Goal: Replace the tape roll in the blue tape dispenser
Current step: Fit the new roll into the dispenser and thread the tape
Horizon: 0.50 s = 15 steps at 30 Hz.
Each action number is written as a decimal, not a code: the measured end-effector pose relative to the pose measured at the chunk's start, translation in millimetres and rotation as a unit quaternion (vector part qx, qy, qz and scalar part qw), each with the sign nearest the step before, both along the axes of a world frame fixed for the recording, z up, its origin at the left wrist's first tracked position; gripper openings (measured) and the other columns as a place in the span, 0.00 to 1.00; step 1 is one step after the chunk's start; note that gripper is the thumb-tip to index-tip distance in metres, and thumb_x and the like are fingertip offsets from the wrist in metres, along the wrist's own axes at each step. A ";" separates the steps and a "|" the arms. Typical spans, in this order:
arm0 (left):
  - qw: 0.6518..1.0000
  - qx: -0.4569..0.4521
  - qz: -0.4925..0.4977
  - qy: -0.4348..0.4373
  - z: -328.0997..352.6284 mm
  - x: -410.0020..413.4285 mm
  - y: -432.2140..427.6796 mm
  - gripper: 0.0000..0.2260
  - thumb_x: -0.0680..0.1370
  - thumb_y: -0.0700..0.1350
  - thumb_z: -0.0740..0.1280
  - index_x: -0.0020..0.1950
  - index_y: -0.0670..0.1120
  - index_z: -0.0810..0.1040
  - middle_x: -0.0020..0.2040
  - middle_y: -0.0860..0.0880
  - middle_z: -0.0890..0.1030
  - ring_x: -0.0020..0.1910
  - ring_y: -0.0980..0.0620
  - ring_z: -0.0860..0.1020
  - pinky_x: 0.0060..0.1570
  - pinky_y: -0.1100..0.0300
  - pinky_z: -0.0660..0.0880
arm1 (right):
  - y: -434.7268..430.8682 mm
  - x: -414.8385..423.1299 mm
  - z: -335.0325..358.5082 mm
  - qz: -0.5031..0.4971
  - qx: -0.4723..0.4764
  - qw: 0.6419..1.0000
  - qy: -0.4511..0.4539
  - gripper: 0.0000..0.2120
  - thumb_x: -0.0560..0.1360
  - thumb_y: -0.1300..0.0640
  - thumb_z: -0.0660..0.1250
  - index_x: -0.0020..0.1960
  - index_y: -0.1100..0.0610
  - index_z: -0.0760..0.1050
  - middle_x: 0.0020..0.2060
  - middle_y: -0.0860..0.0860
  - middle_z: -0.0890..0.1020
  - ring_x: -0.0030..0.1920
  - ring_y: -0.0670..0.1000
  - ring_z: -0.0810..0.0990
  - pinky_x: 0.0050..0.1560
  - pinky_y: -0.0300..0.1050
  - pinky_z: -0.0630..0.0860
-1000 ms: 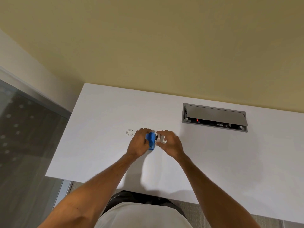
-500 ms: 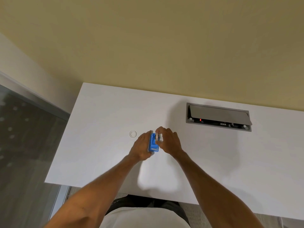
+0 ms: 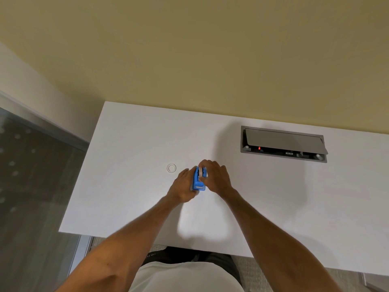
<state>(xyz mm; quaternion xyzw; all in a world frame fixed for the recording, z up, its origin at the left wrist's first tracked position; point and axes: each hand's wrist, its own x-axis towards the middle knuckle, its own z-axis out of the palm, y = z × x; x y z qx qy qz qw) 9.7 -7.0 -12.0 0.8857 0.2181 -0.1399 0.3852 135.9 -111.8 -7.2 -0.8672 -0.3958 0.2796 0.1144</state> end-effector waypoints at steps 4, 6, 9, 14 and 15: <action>1.000 -0.007 -0.003 0.008 -0.6 -0.1 0.9 0.23 0.77 0.39 0.75 0.71 0.41 0.74 0.63 0.45 0.82 0.63 0.44 0.80 0.74 0.52 0.73 | -0.3 0.2 -3.1 -0.009 0.005 1.000 0.008 0.16 0.82 0.50 0.69 0.66 0.55 0.75 0.61 0.51 0.82 0.62 0.53 0.80 0.66 0.49 0.74; 1.000 -0.013 0.003 0.010 -0.5 0.9 1.4 0.23 0.77 0.39 0.75 0.71 0.41 0.74 0.63 0.44 0.83 0.64 0.44 0.80 0.74 0.51 0.73 | -0.5 0.5 -4.4 -0.011 0.004 1.000 0.009 0.17 0.82 0.49 0.69 0.67 0.55 0.74 0.61 0.51 0.82 0.63 0.52 0.80 0.66 0.49 0.74; 1.000 -0.018 0.009 0.017 -0.1 2.6 1.7 0.23 0.78 0.40 0.75 0.71 0.41 0.75 0.64 0.45 0.83 0.65 0.44 0.80 0.73 0.49 0.75 | 0.6 0.7 -6.2 -0.006 -0.001 1.000 0.000 0.18 0.81 0.49 0.69 0.68 0.54 0.74 0.62 0.51 0.82 0.62 0.52 0.80 0.65 0.49 0.74; 0.999 -0.018 0.016 0.026 -0.5 2.9 2.6 0.23 0.78 0.41 0.75 0.72 0.43 0.75 0.65 0.46 0.83 0.66 0.45 0.80 0.73 0.48 0.75 | 3.3 0.7 -7.9 -0.007 -0.006 1.000 -0.007 0.17 0.81 0.49 0.70 0.66 0.55 0.74 0.59 0.51 0.82 0.60 0.52 0.81 0.65 0.50 0.75; 0.999 -0.019 0.019 0.027 -0.3 2.7 3.0 0.23 0.78 0.41 0.75 0.72 0.43 0.75 0.65 0.46 0.83 0.66 0.45 0.80 0.73 0.48 0.75 | 3.2 0.3 -8.2 -0.008 -0.007 1.000 -0.010 0.17 0.81 0.49 0.70 0.66 0.54 0.74 0.59 0.51 0.82 0.59 0.52 0.81 0.64 0.50 0.75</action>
